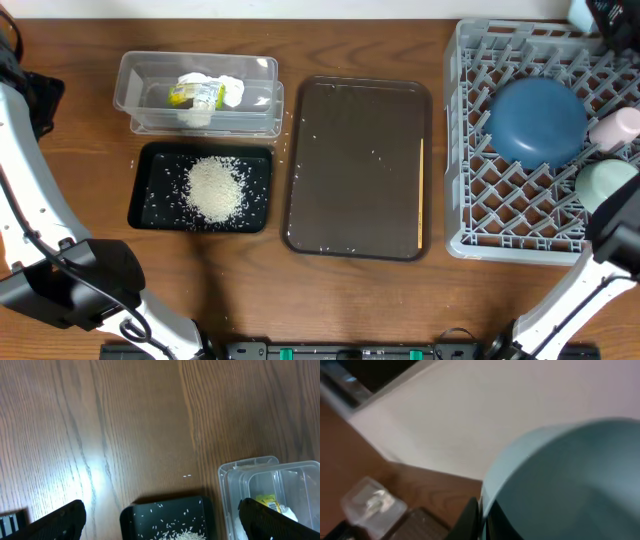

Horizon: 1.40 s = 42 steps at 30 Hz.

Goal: Sort waste into correct bins and load items into the dishwasher rack
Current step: 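Lower the light-blue bowl into the rack and open the right gripper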

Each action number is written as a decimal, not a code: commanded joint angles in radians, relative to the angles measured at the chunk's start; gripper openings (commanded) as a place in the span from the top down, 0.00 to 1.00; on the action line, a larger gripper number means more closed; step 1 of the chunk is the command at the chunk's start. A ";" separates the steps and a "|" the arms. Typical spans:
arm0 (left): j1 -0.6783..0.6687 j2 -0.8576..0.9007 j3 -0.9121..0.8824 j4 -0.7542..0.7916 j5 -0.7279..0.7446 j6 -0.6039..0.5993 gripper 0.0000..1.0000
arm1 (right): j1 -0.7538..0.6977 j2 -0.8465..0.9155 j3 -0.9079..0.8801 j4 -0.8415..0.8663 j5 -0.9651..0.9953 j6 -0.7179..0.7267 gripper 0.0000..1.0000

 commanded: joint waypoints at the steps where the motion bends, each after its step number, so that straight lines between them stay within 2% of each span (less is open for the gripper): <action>1: 0.000 0.006 0.003 -0.003 -0.012 -0.002 0.00 | -0.022 0.073 -0.002 0.091 -0.152 0.248 0.99; 5: 0.000 0.006 0.003 -0.003 -0.012 -0.002 0.00 | -0.043 0.137 -0.002 0.151 -0.155 0.320 0.99; 16: 0.000 0.006 0.003 -0.003 -0.012 -0.002 0.00 | -0.100 0.172 -0.005 0.143 -0.177 0.316 0.99; 42: 0.000 0.006 0.003 -0.003 -0.012 -0.002 0.00 | -0.120 0.172 -0.013 0.057 -0.196 0.297 0.98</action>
